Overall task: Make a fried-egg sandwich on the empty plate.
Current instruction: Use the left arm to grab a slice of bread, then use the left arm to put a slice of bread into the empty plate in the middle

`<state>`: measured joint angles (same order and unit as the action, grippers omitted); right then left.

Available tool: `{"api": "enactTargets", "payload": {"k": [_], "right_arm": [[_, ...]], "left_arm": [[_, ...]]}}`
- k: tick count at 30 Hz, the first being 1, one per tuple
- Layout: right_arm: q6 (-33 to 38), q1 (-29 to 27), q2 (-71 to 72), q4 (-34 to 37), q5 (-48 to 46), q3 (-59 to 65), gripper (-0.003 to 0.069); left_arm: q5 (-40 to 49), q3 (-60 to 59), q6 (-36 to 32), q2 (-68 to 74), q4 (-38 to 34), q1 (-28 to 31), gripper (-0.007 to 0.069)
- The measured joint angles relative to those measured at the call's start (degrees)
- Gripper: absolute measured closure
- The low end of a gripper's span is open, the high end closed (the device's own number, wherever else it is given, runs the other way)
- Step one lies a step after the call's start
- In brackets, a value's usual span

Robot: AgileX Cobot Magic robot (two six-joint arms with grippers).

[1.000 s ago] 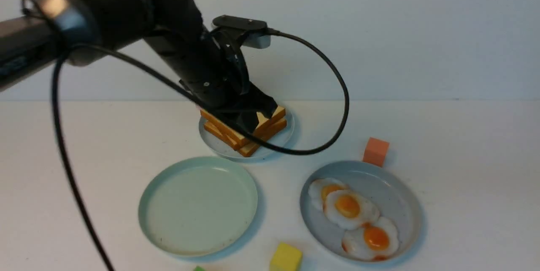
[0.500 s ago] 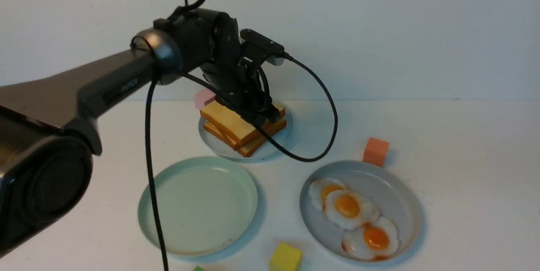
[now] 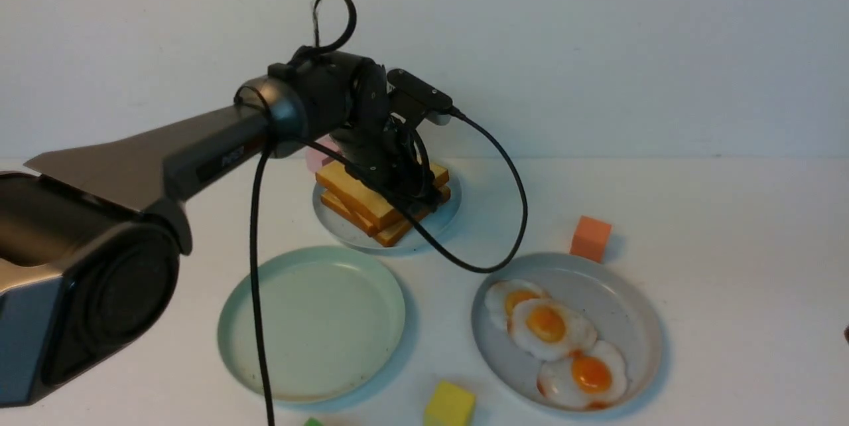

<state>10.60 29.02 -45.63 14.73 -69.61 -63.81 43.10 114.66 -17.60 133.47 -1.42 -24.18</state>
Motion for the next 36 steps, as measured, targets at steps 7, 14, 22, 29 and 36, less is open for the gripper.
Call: {"api": "enactTargets", "payload": {"k": [7,14,22,29,36], "right_arm": [[0.0,0.0,0.0,0.5,0.0,-0.1,0.0610],[0.0,0.0,0.0,0.7,0.0,-0.1,0.0604],[0.0,0.0,0.0,0.7,0.0,-0.1,0.0594],[0.0,0.0,0.0,0.7,0.0,-0.1,0.0587],[0.0,0.0,0.0,0.7,0.0,-0.1,0.0580]], "left_arm": [[0.0,0.2,0.0,0.1,0.1,-0.1,0.0447],[0.5,0.3,0.0,-0.5,-0.2,-0.2,0.0554],[2.5,0.4,0.0,-7.0,-0.1,-0.2,0.0561],[12.2,-1.9,5.8,-19.3,0.8,-0.6,0.0568],[9.4,-28.2,13.8,-33.8,10.9,-7.1,0.0568]]}}
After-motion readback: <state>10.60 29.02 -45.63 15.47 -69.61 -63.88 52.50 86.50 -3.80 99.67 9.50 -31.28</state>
